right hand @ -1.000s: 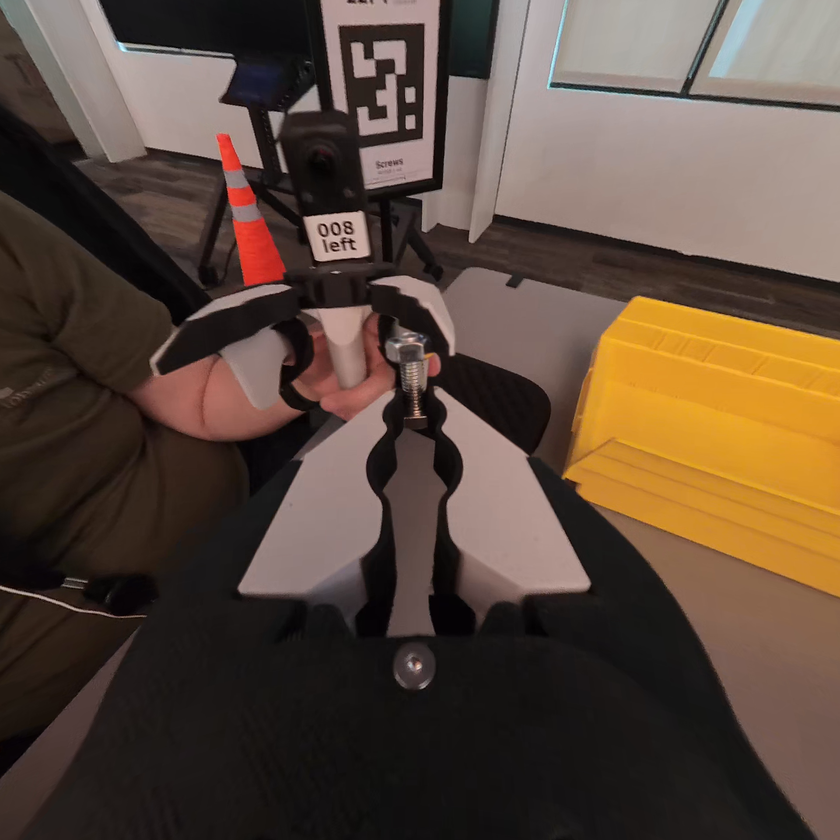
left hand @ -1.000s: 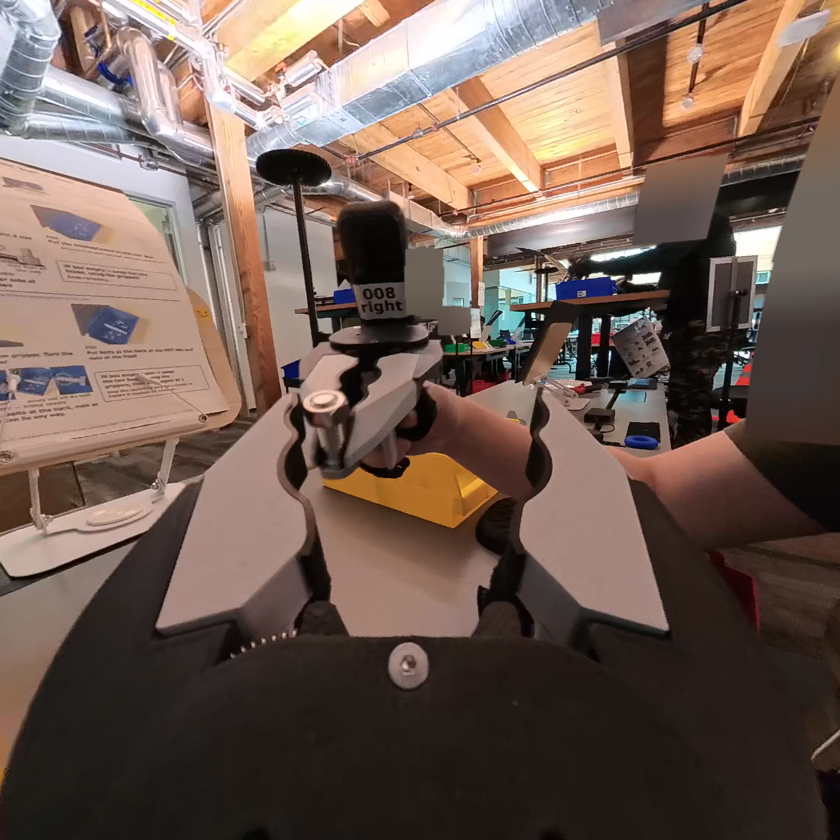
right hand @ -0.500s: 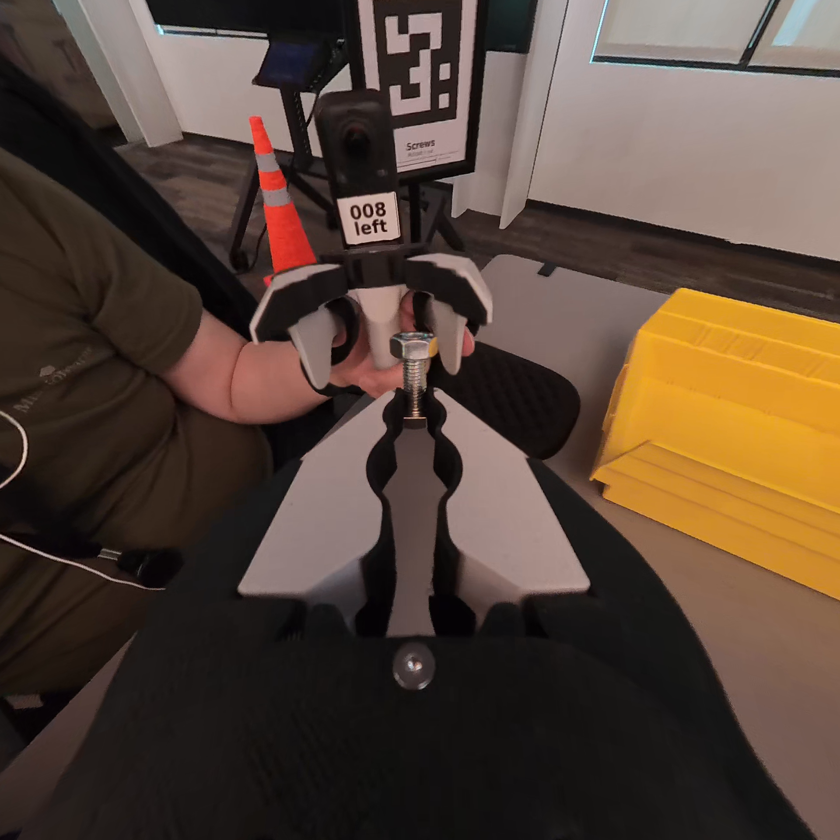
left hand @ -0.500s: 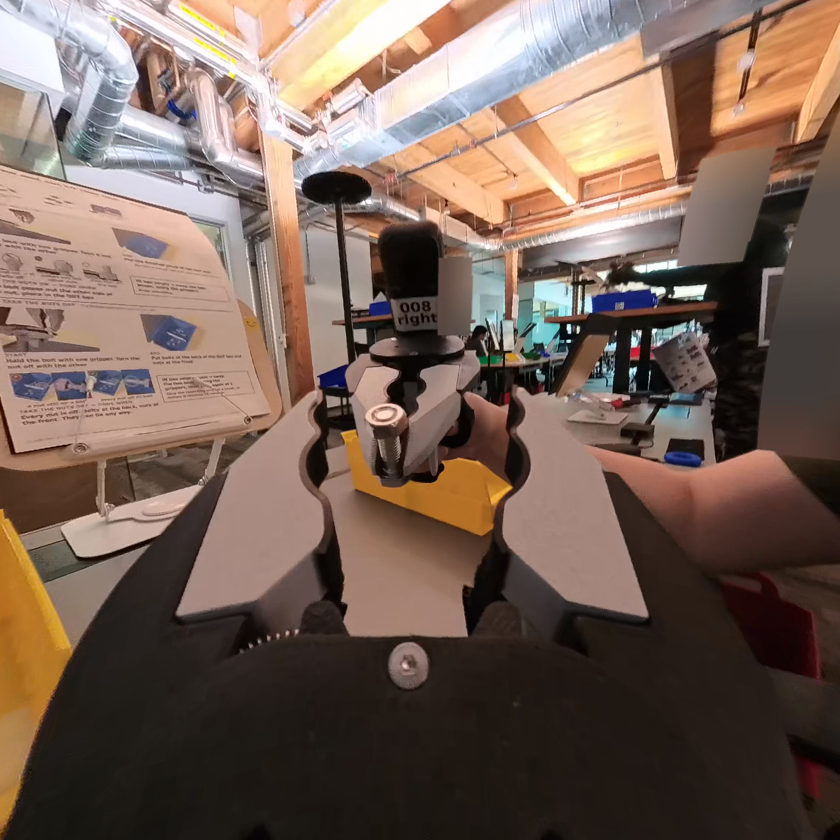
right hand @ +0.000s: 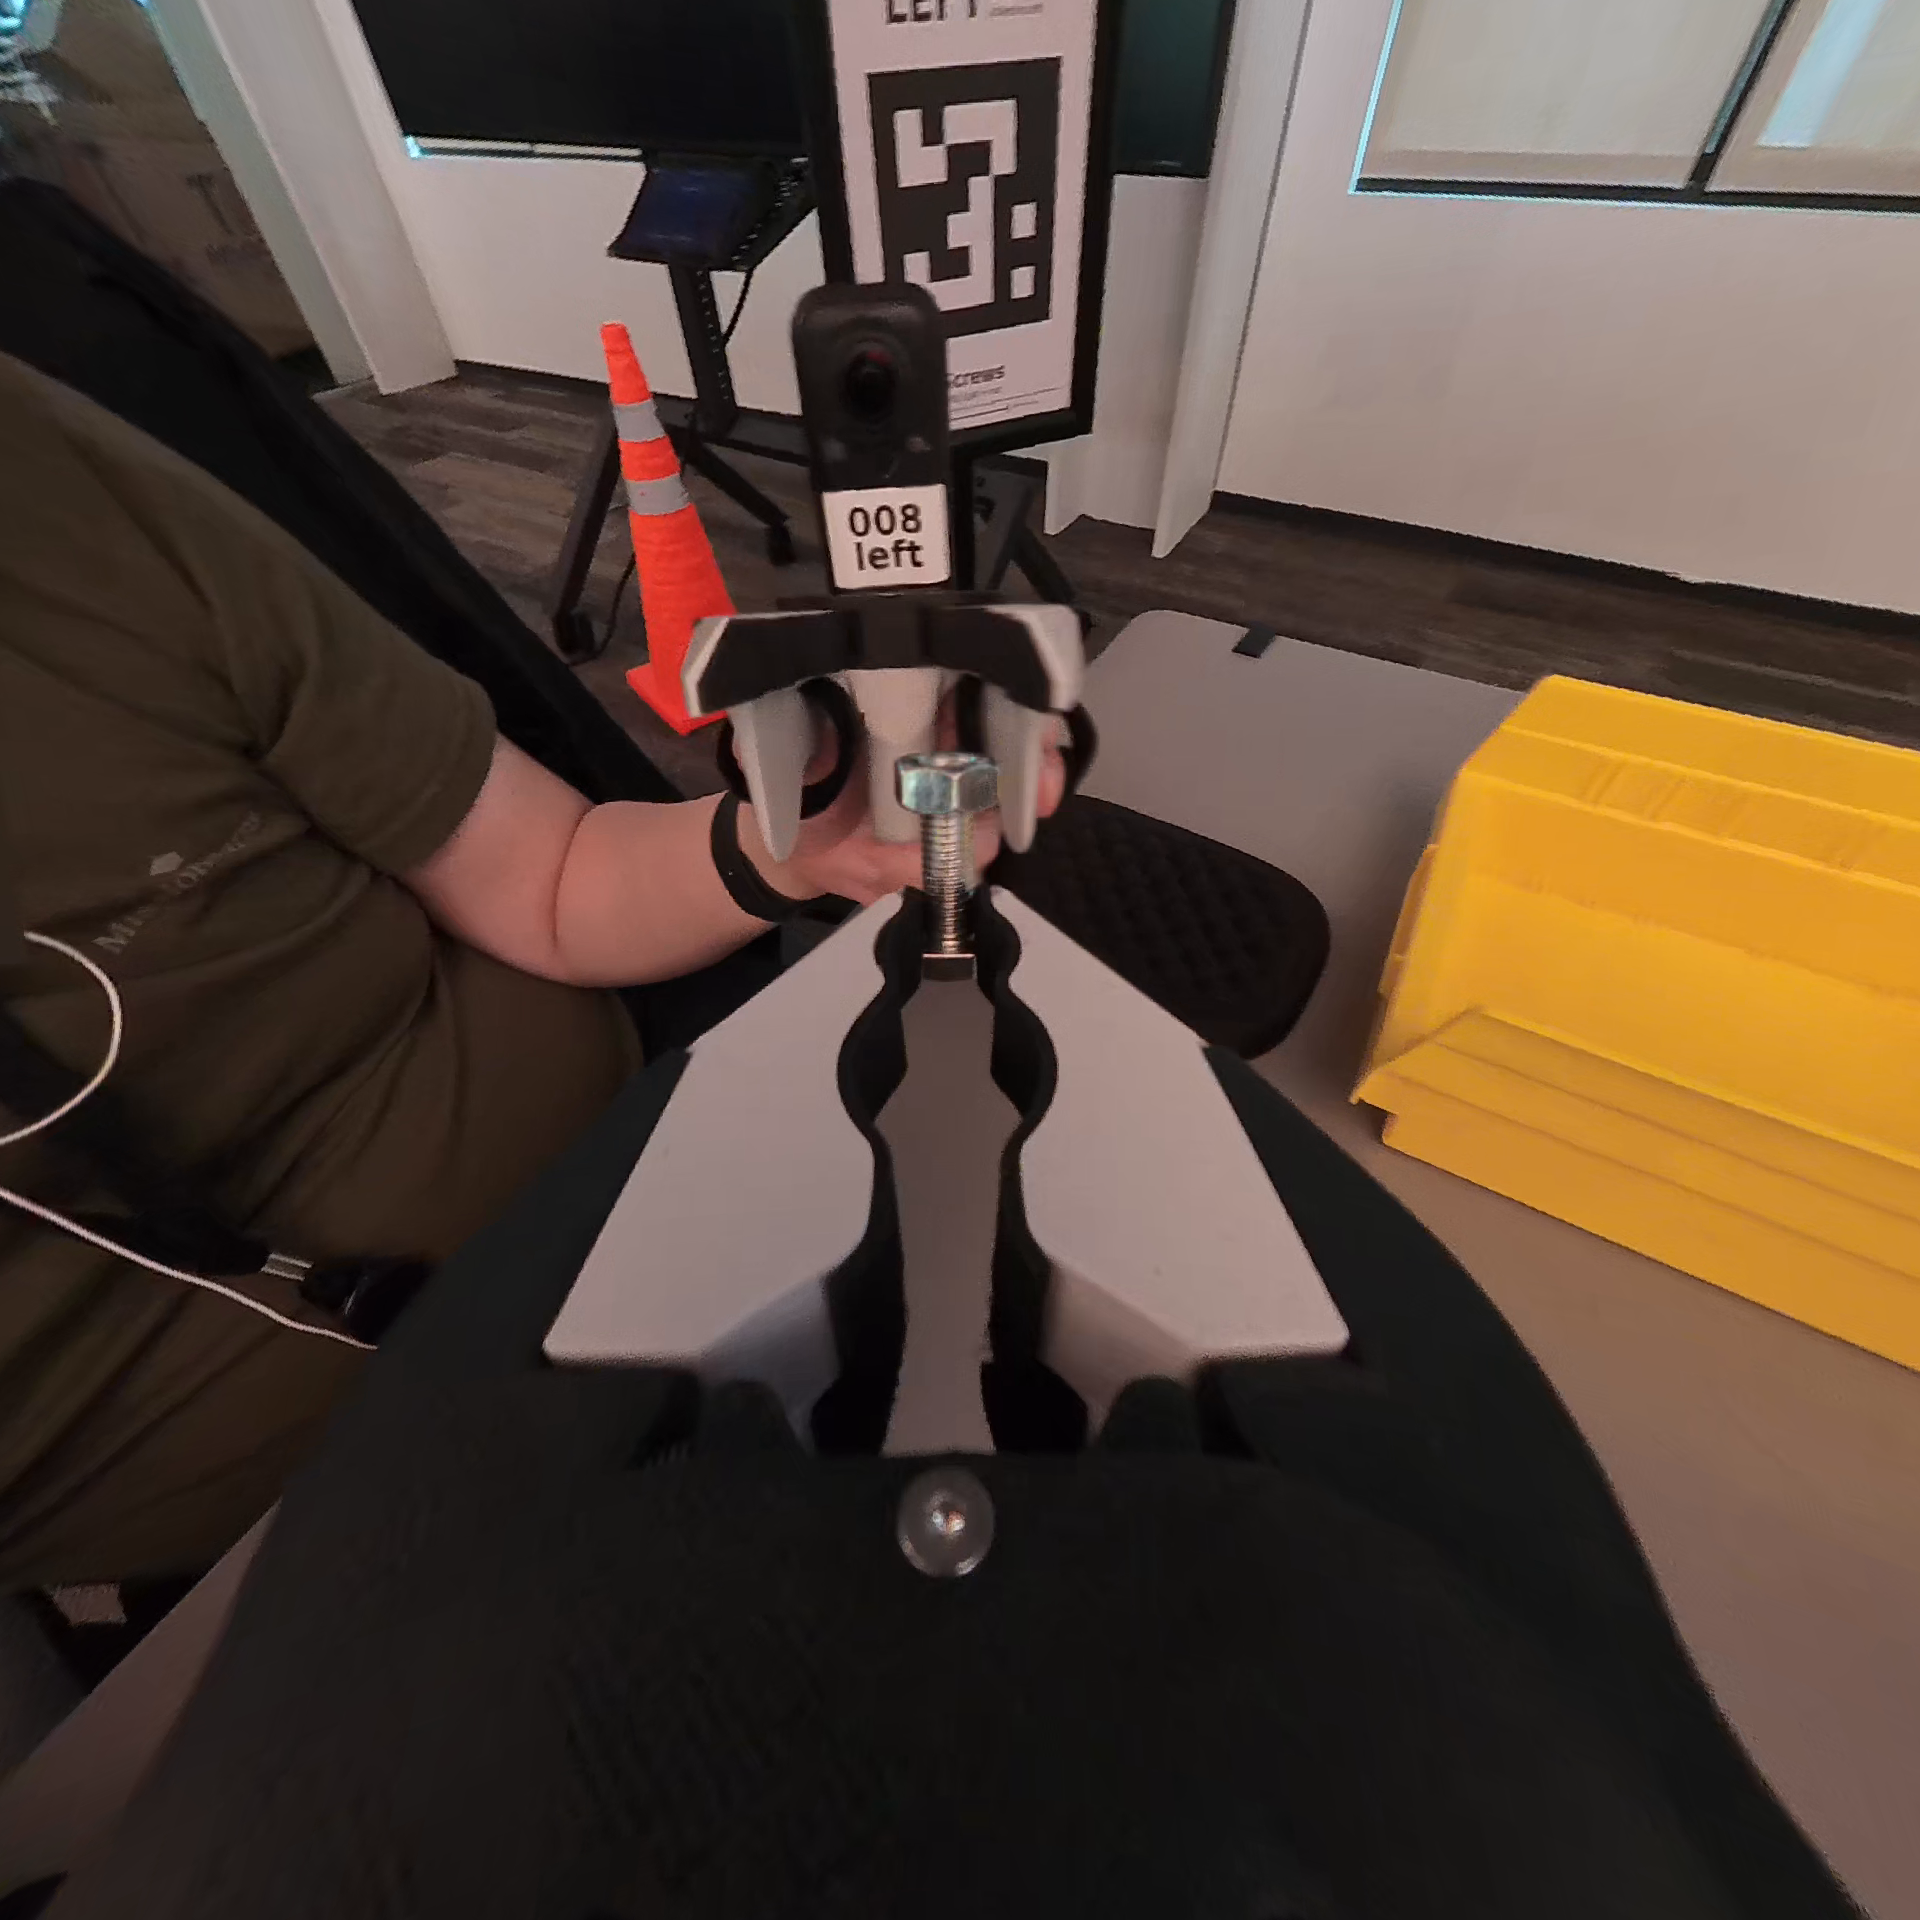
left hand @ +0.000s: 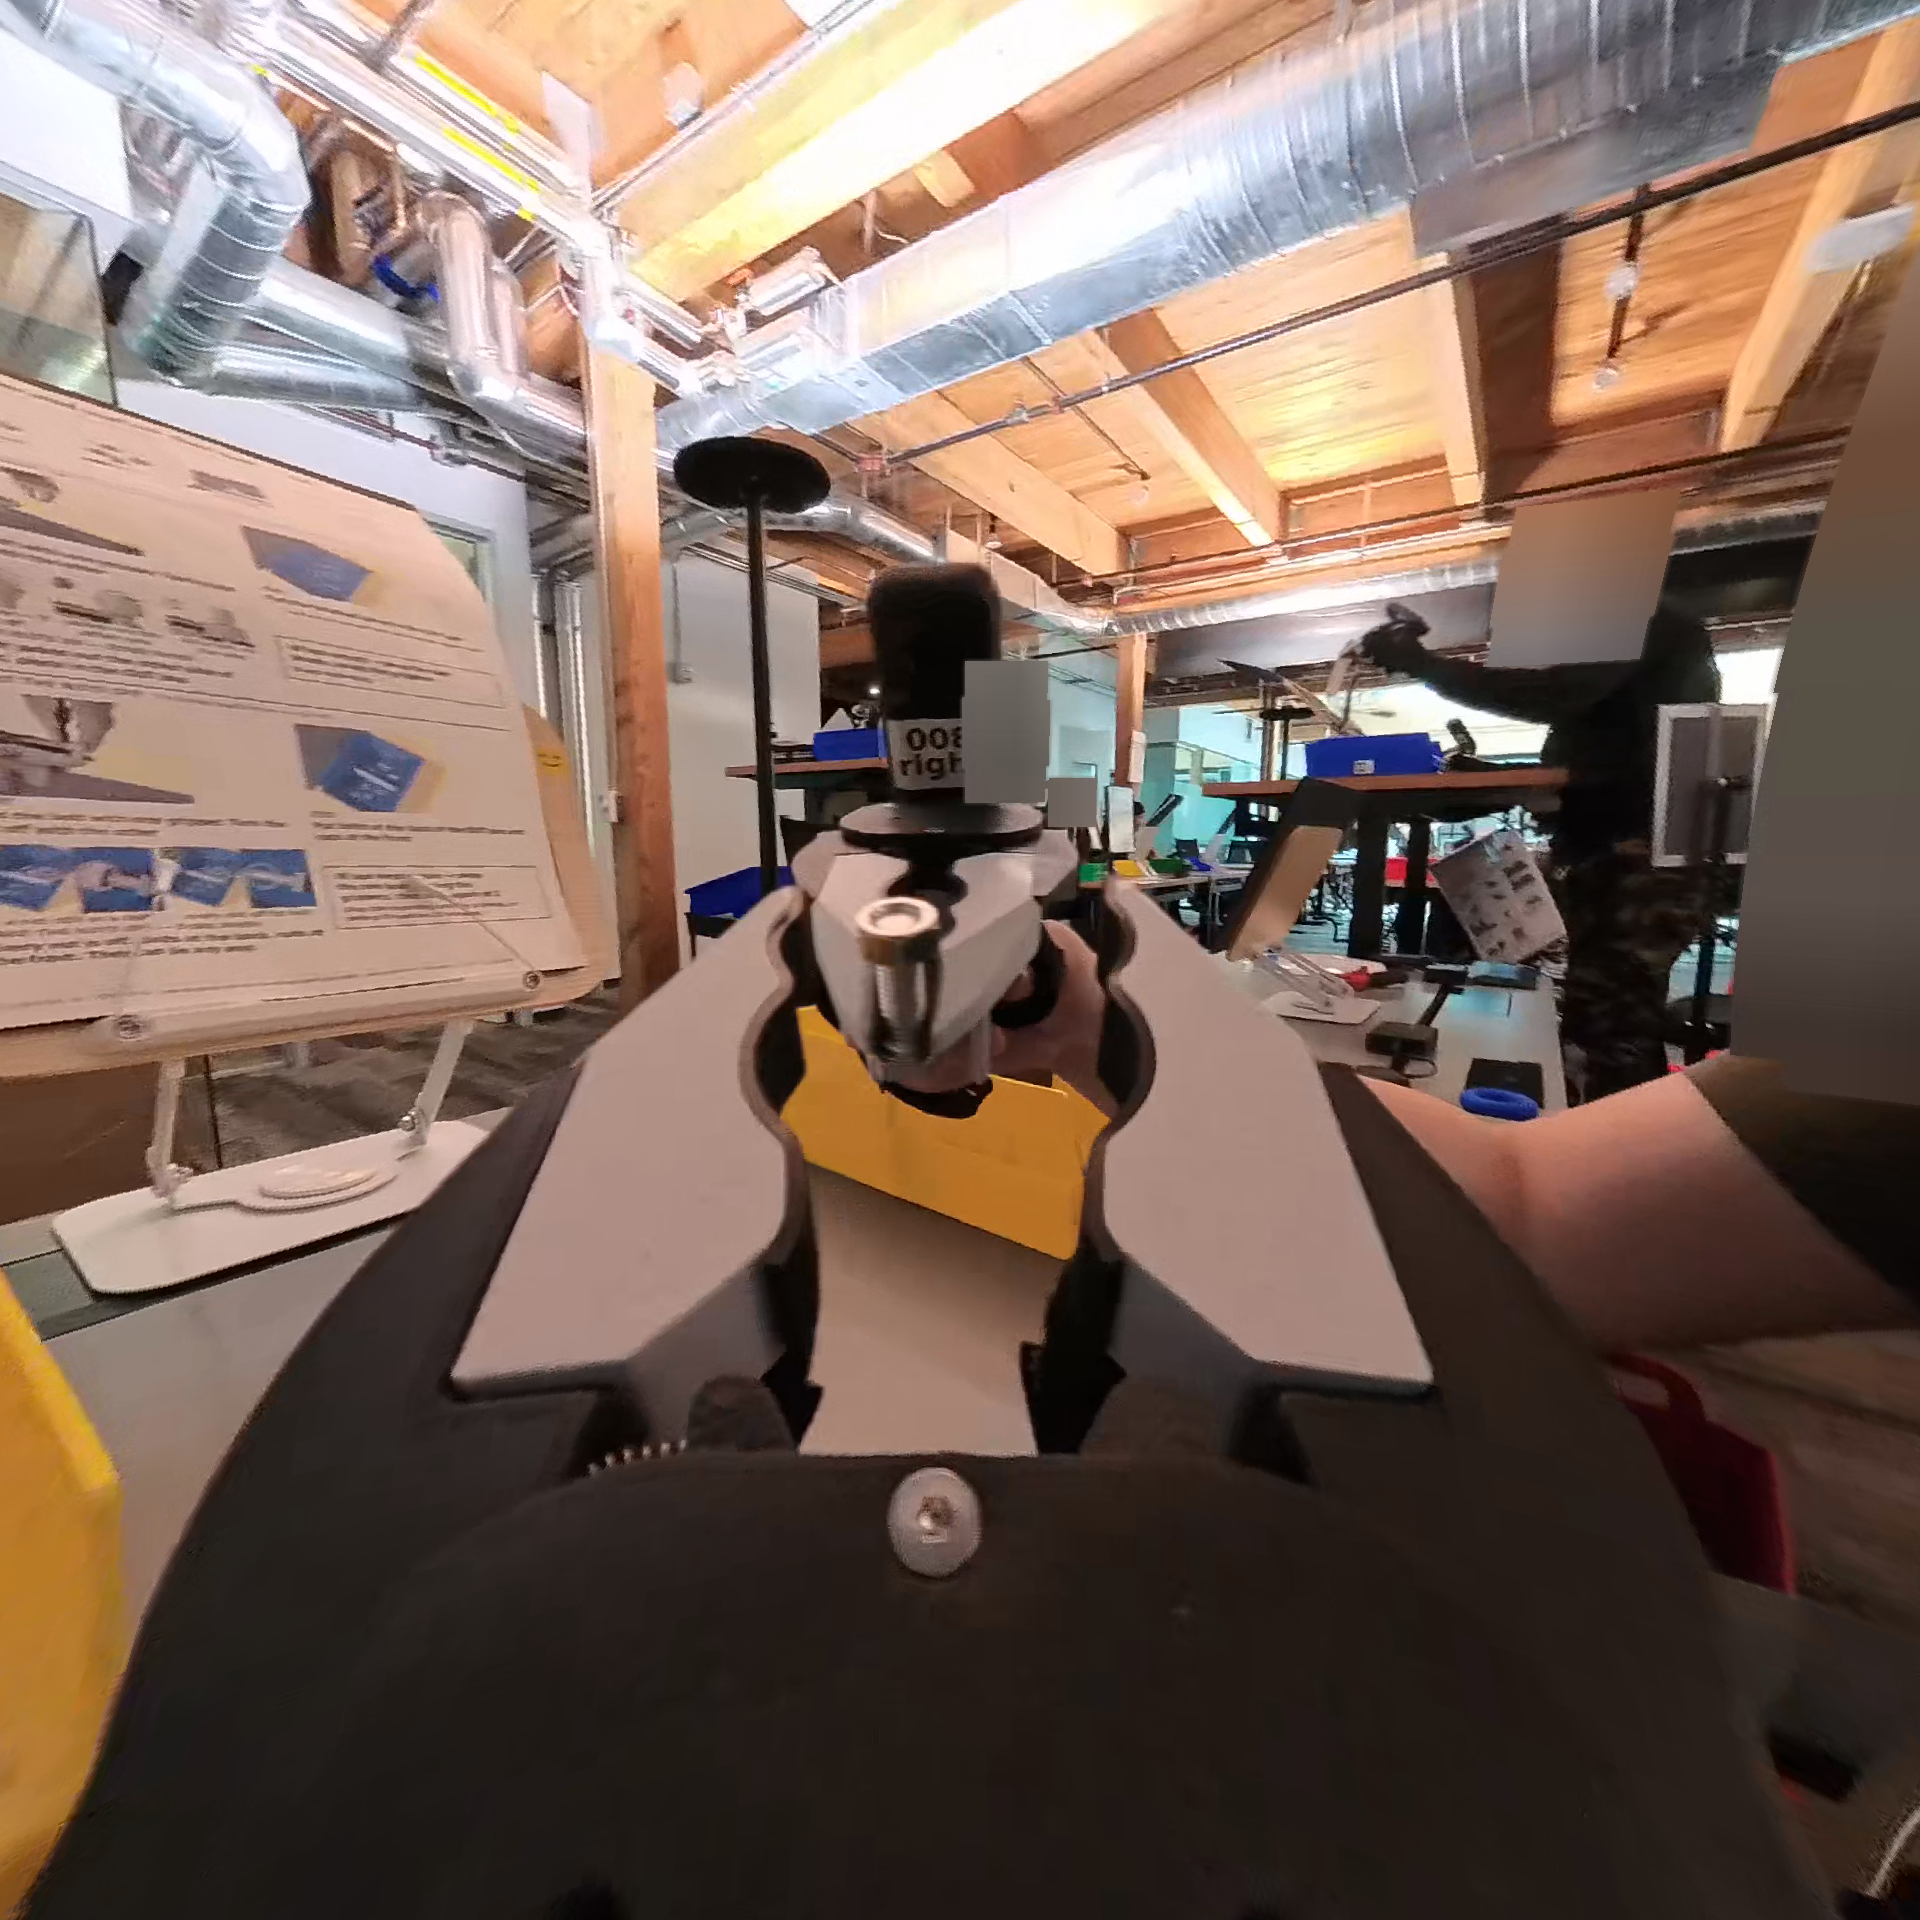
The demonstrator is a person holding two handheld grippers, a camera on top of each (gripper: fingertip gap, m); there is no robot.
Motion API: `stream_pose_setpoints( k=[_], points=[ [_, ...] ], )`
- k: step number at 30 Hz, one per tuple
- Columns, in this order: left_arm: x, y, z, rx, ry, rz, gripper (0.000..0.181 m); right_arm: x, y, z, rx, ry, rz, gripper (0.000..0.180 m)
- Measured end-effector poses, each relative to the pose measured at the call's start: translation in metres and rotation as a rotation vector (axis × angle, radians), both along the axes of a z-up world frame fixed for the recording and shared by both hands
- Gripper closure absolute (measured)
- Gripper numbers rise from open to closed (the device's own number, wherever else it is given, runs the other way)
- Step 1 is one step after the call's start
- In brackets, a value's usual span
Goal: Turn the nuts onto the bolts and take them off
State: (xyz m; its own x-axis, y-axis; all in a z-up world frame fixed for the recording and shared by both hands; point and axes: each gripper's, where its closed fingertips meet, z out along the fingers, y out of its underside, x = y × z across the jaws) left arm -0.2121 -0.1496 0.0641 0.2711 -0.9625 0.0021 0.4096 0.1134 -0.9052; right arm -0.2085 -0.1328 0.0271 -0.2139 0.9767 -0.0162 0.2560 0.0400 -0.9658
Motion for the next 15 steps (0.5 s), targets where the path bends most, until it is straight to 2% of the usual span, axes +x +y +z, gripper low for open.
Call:
stream_pose_setpoints(
  k=[2,4,6,8,11,15],
  points=[
    [0.005,0.002,-0.003,-0.004,0.024,0.014,0.116,-0.005,-0.006,-0.003,0.015,-0.016,0.018,0.172],
    [0.013,-0.001,-0.010,0.013,0.078,0.014,0.115,-0.008,-0.008,-0.006,0.027,-0.032,0.020,0.172],
    [0.021,-0.006,-0.015,0.038,0.124,0.004,0.121,-0.008,-0.005,-0.007,0.024,-0.034,0.009,0.172],
    [0.024,-0.006,-0.017,0.038,0.136,0.008,0.118,-0.005,-0.001,-0.007,0.008,-0.026,-0.002,0.171],
    [0.021,0.001,-0.018,0.005,0.128,0.026,0.117,0.001,0.008,-0.003,-0.037,0.007,-0.026,0.172],
    [0.013,0.005,-0.014,-0.021,0.087,0.030,0.127,0.005,0.013,0.000,-0.064,0.030,-0.031,0.172]
  ],
)
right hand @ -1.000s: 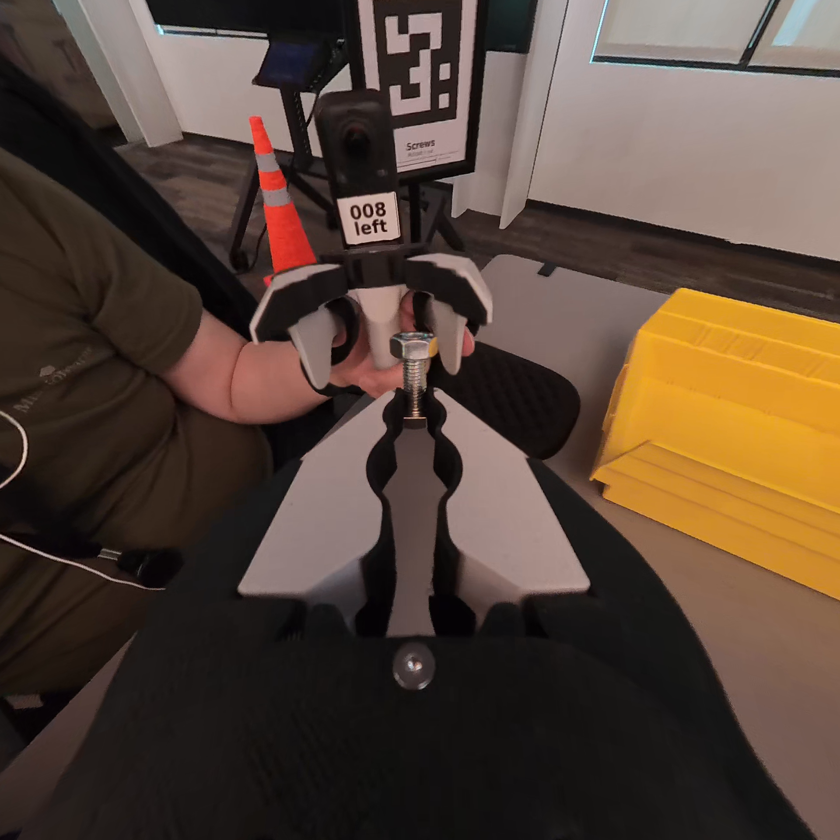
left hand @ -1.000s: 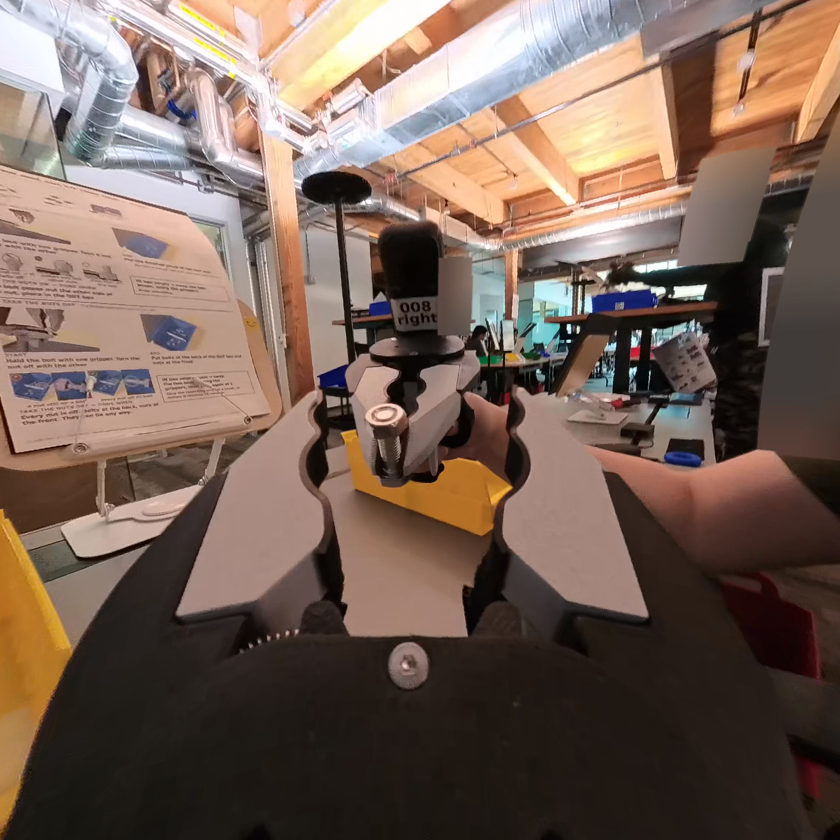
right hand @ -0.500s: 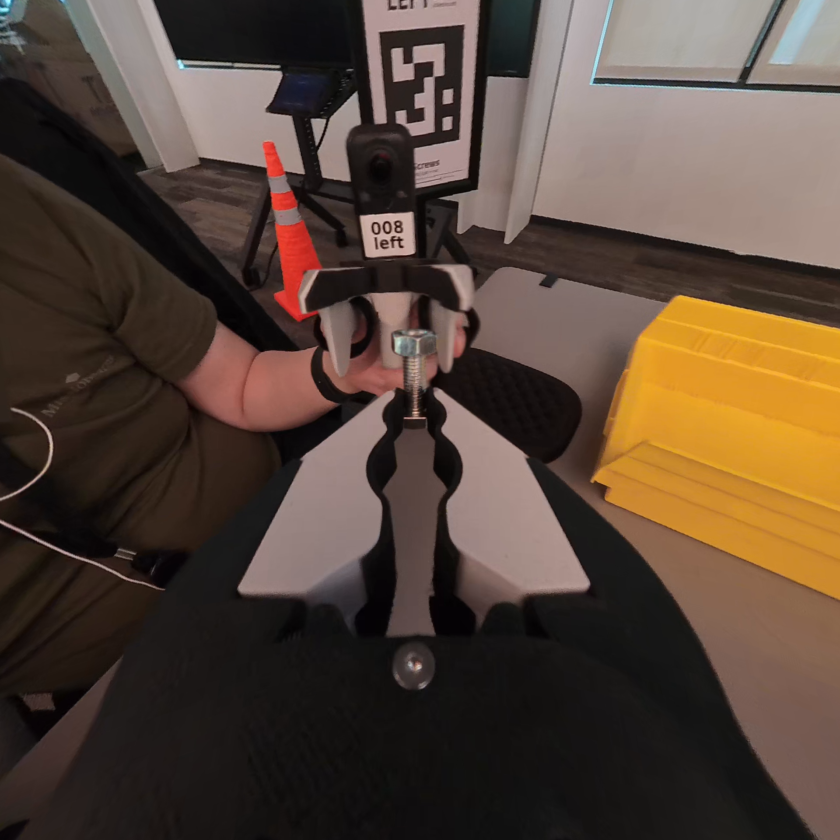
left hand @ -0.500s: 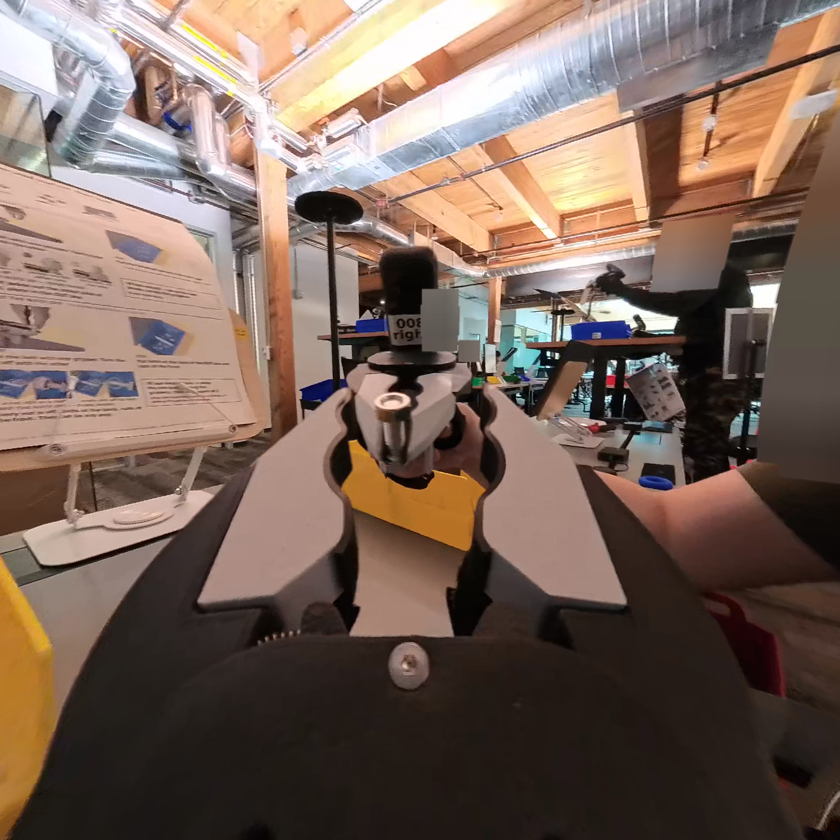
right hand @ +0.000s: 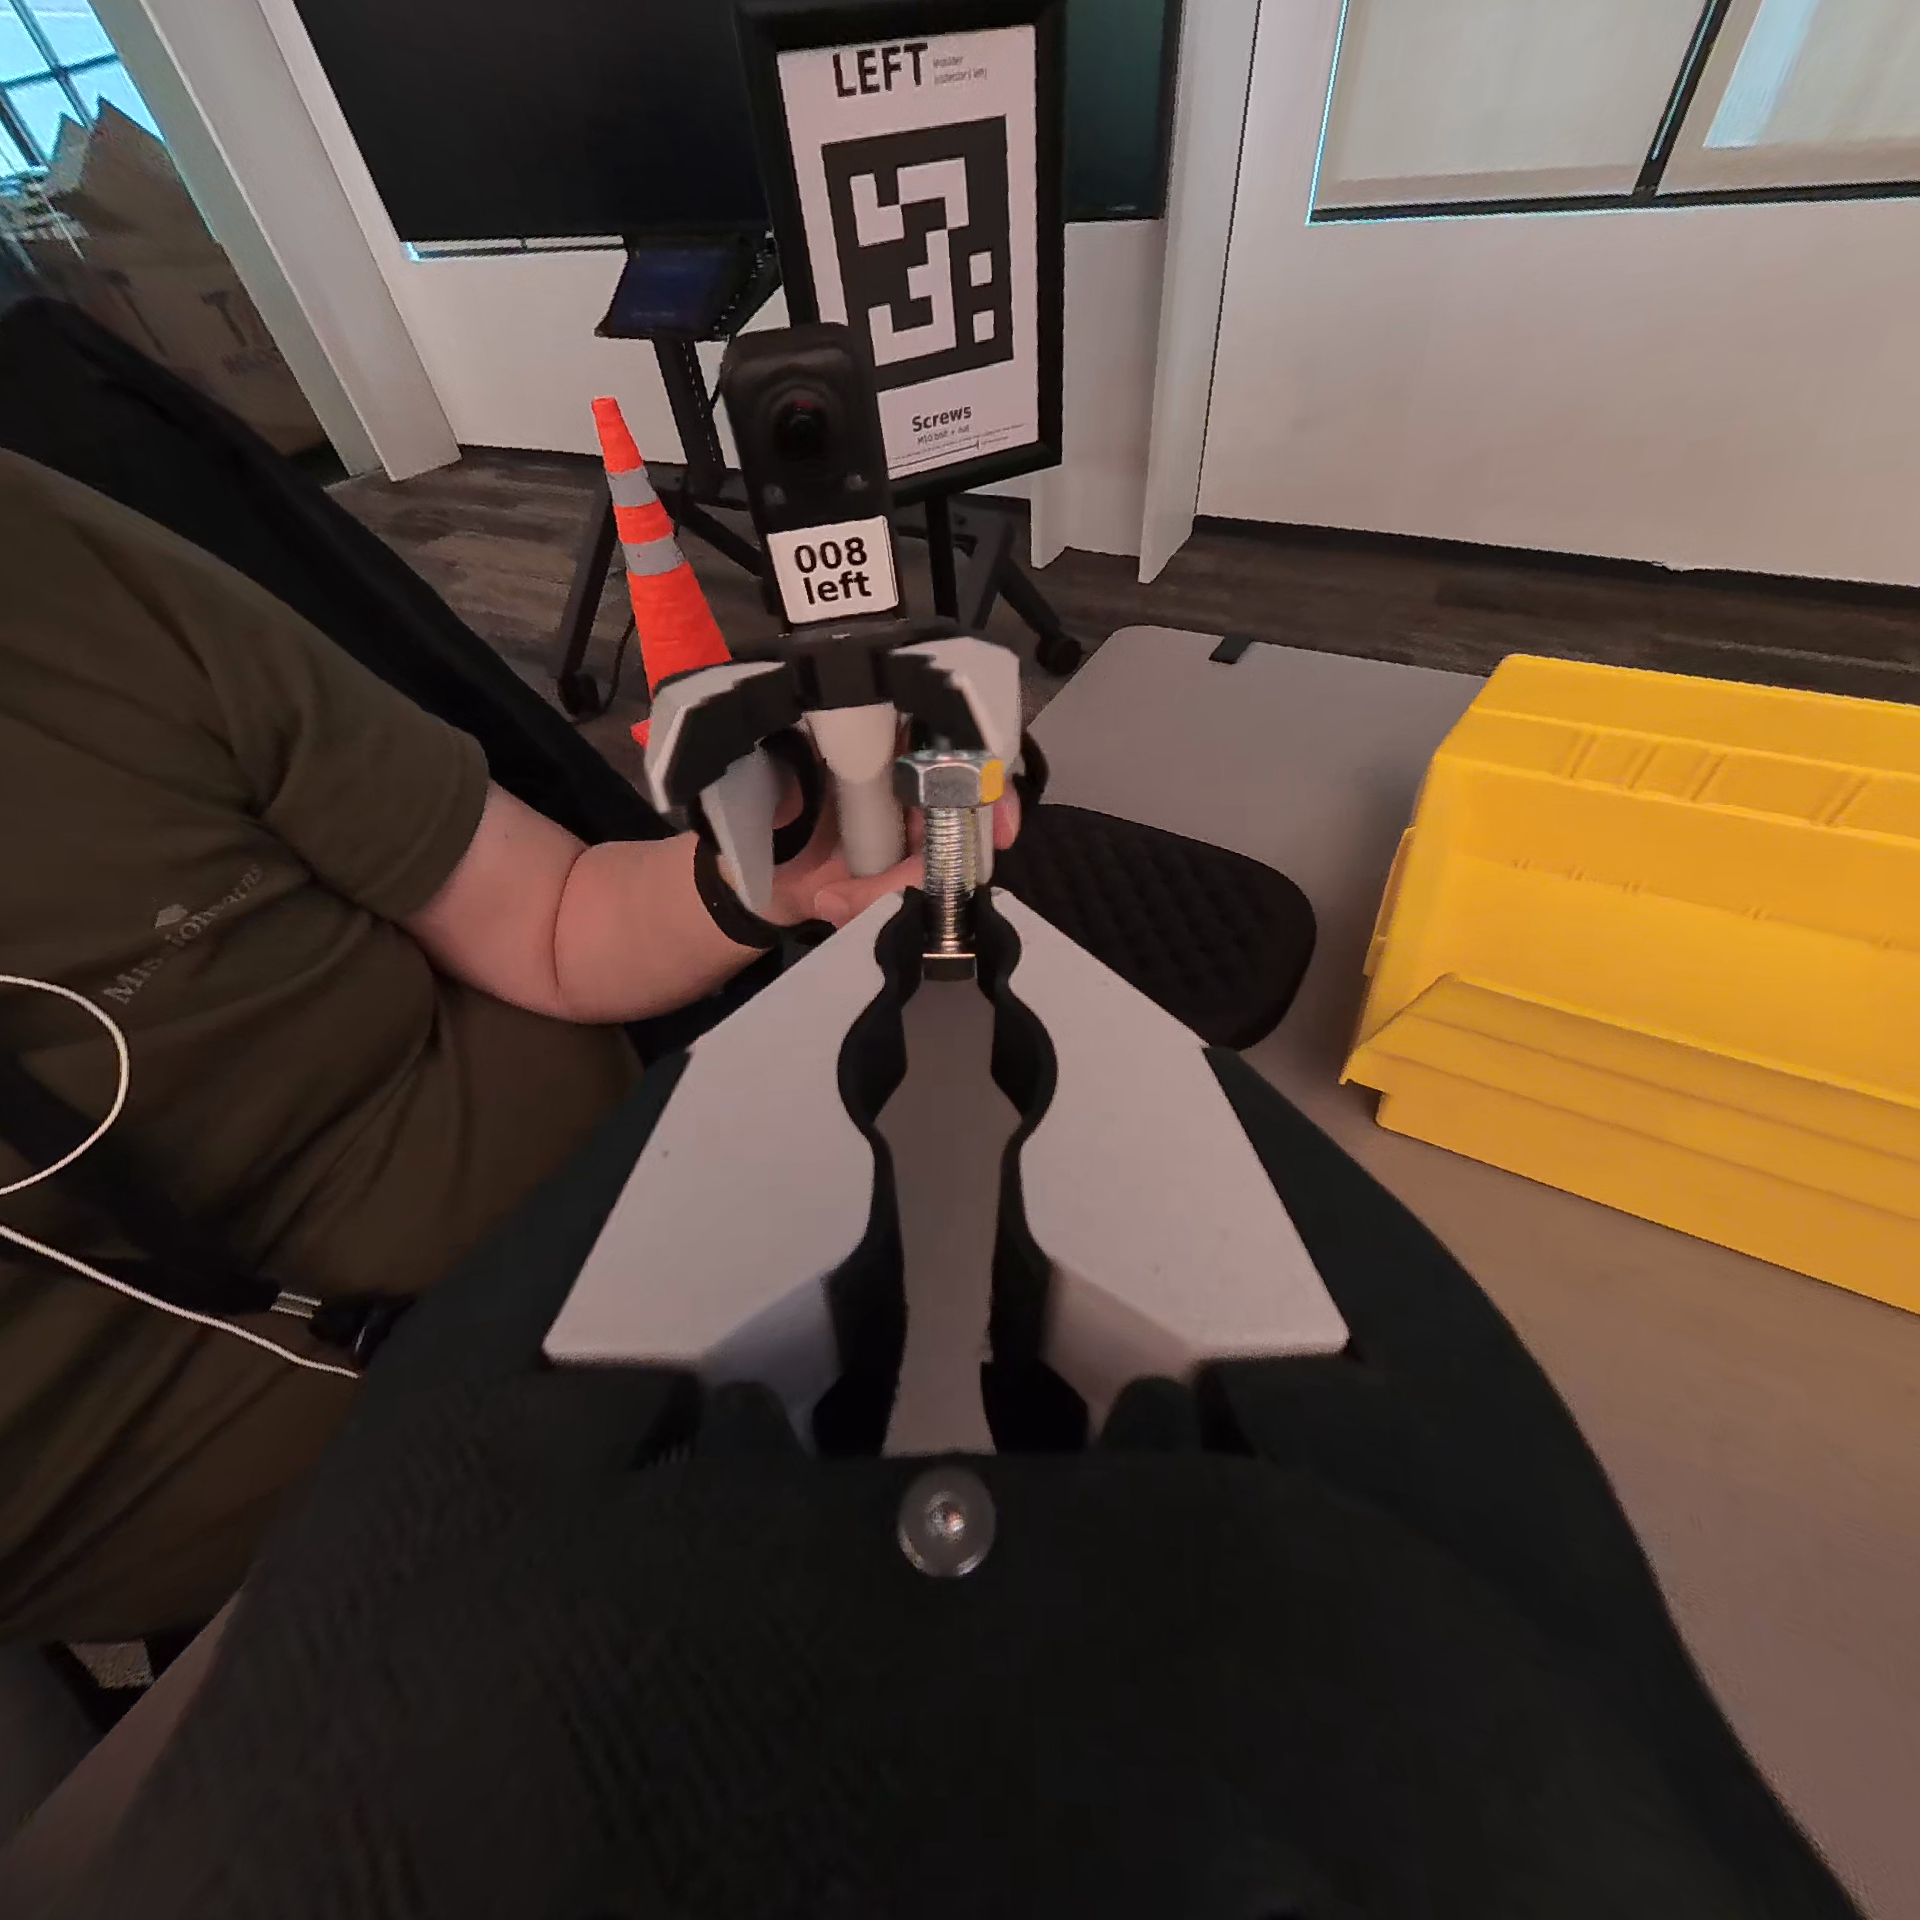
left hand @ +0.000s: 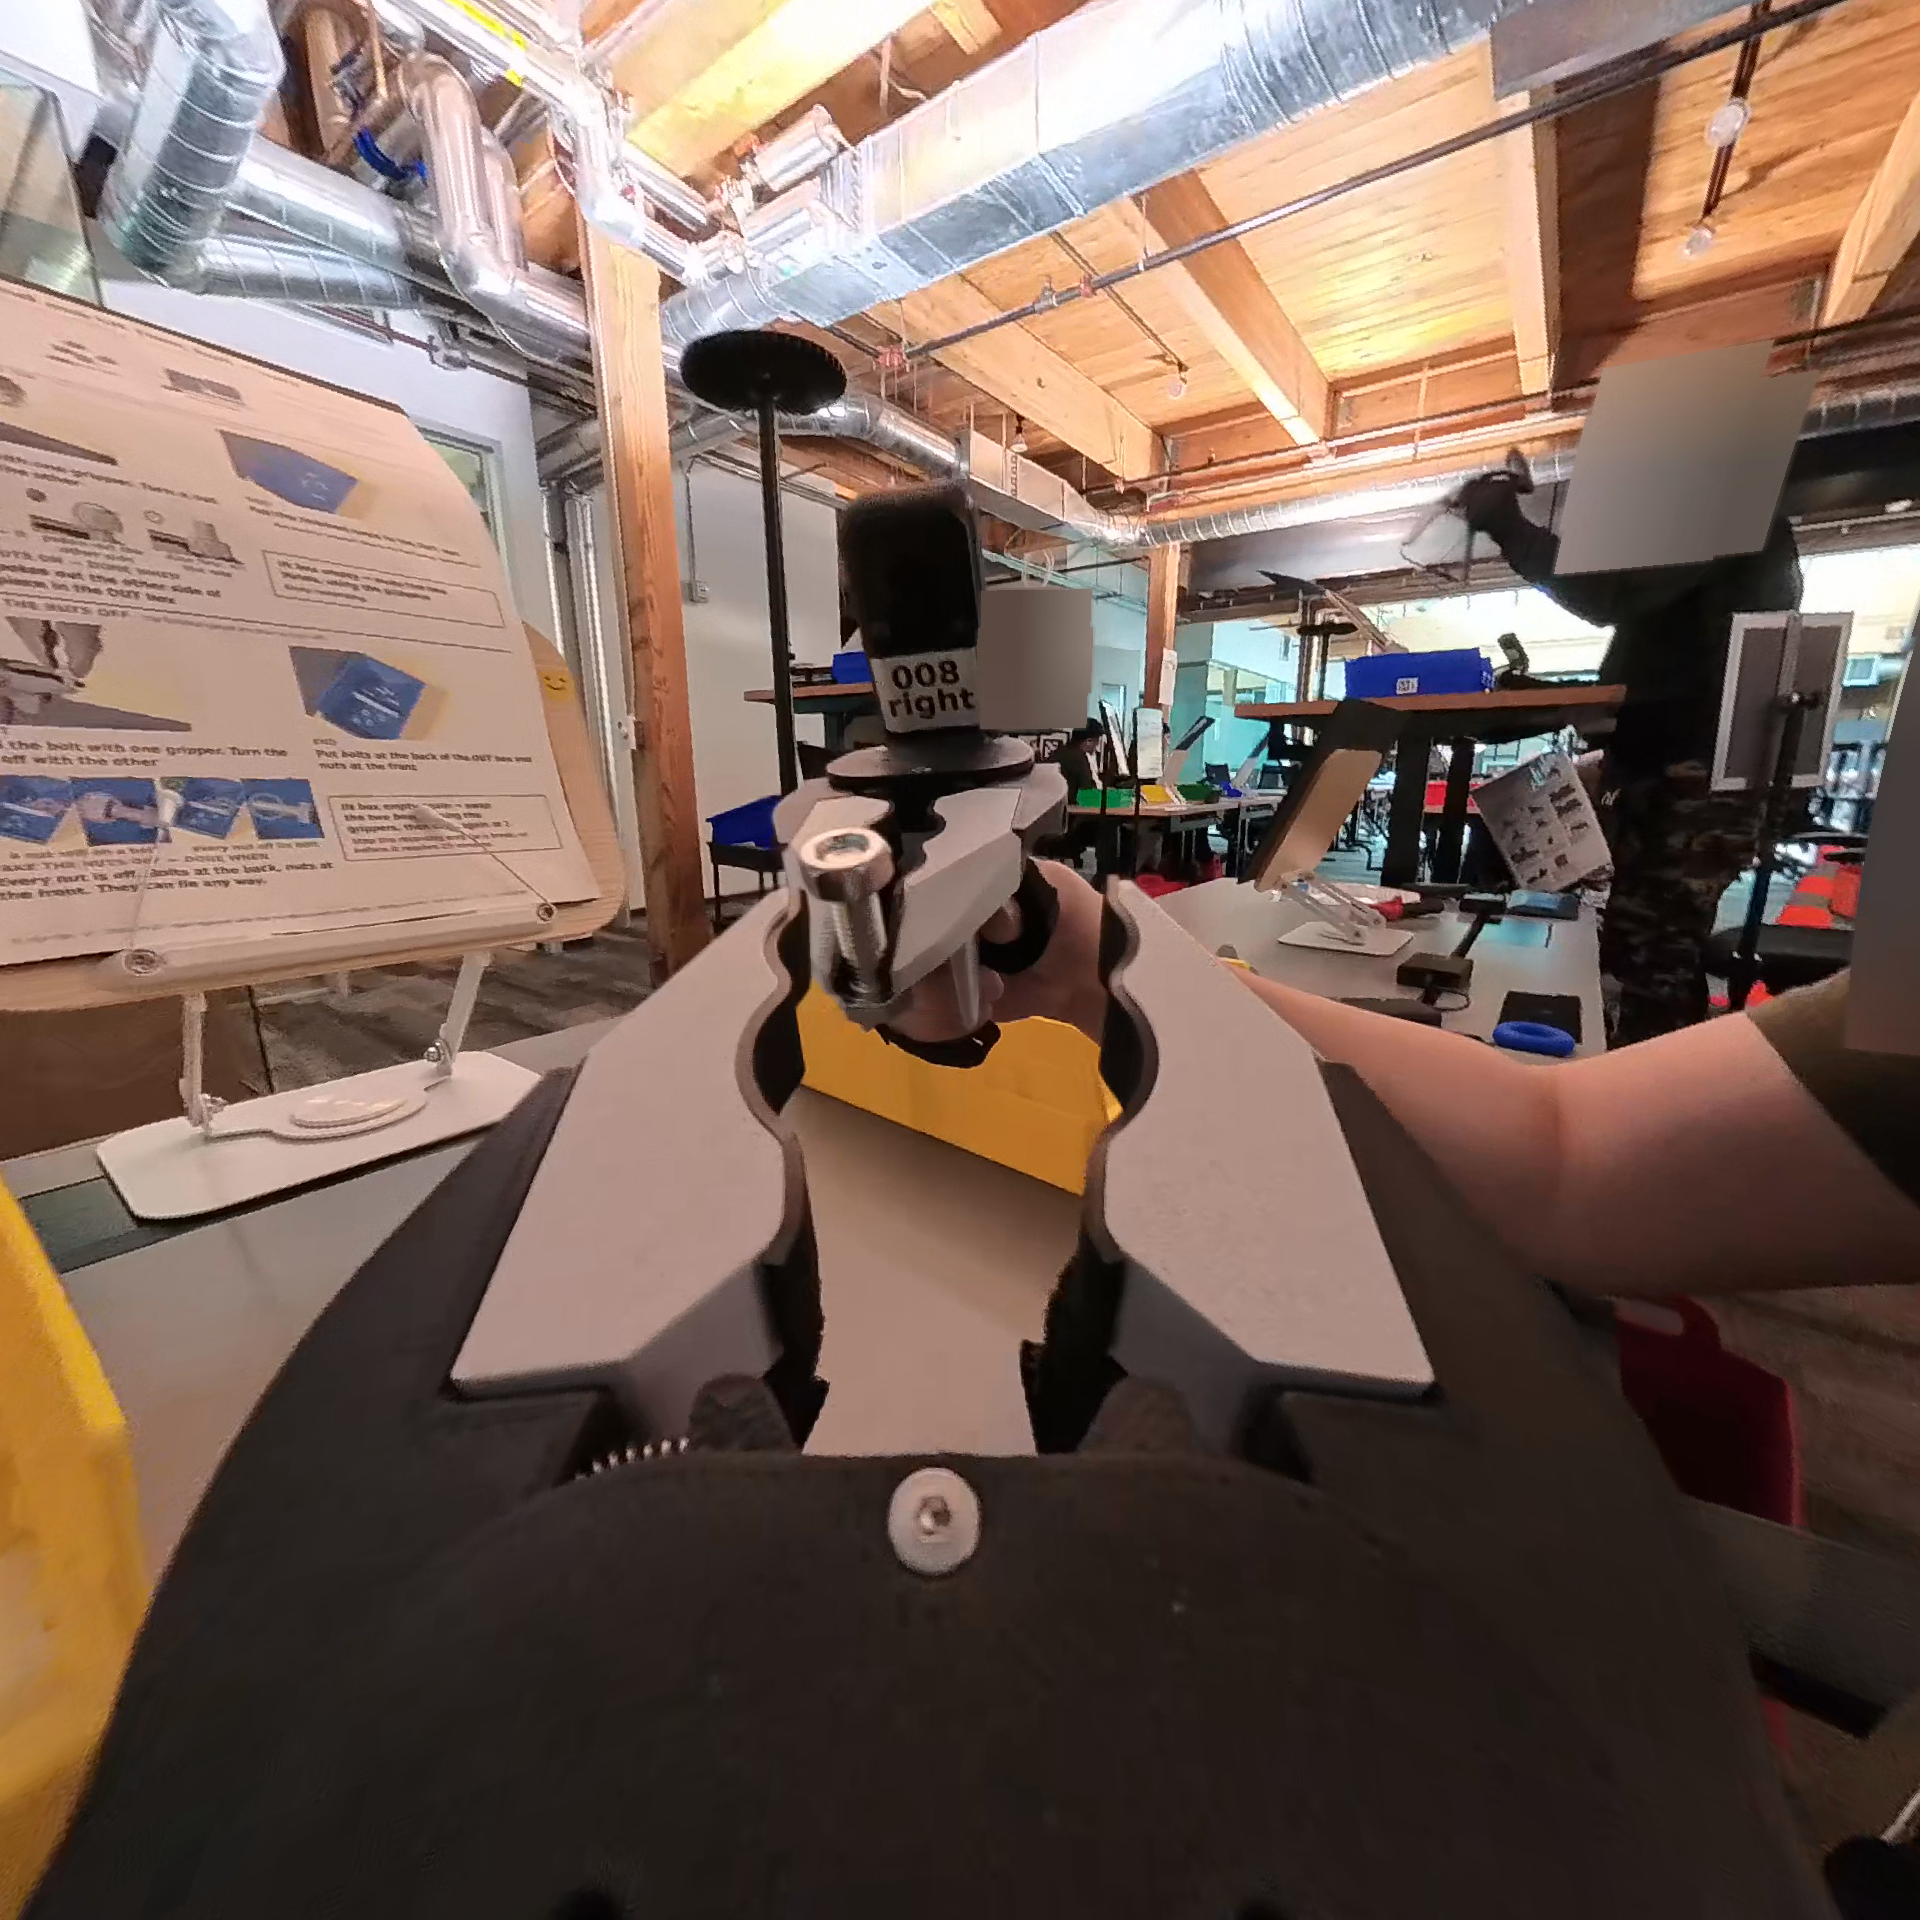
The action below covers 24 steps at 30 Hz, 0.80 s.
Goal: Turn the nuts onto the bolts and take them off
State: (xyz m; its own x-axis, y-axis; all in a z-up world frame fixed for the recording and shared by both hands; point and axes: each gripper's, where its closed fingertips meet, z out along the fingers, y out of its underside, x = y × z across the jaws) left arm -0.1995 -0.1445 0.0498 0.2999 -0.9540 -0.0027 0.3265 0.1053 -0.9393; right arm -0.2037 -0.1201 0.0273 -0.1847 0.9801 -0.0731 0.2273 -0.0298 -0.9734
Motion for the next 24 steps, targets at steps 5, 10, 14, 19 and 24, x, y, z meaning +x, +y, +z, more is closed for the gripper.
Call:
stream_pose_setpoints(
  k=[5,10,14,19,24],
  points=[
    [-0.005,0.005,0.003,0.039,-0.001,0.068,0.127,-0.005,-0.018,-0.004,-0.010,-0.022,0.087,0.172],
    [0.001,-0.010,-0.001,0.090,0.041,-0.013,0.152,-0.008,-0.035,-0.013,-0.004,-0.069,0.166,0.172],
    [0.002,-0.010,-0.006,0.097,0.077,0.000,0.163,-0.011,-0.035,-0.016,0.025,-0.089,0.156,0.172],
    [-0.002,-0.005,-0.006,0.097,0.099,0.061,0.163,-0.016,-0.029,-0.015,0.101,-0.084,0.101,0.172],
    [-0.011,0.008,-0.009,0.022,0.110,0.128,0.163,-0.023,-0.015,-0.017,0.168,-0.087,0.009,0.172]
  ],
)
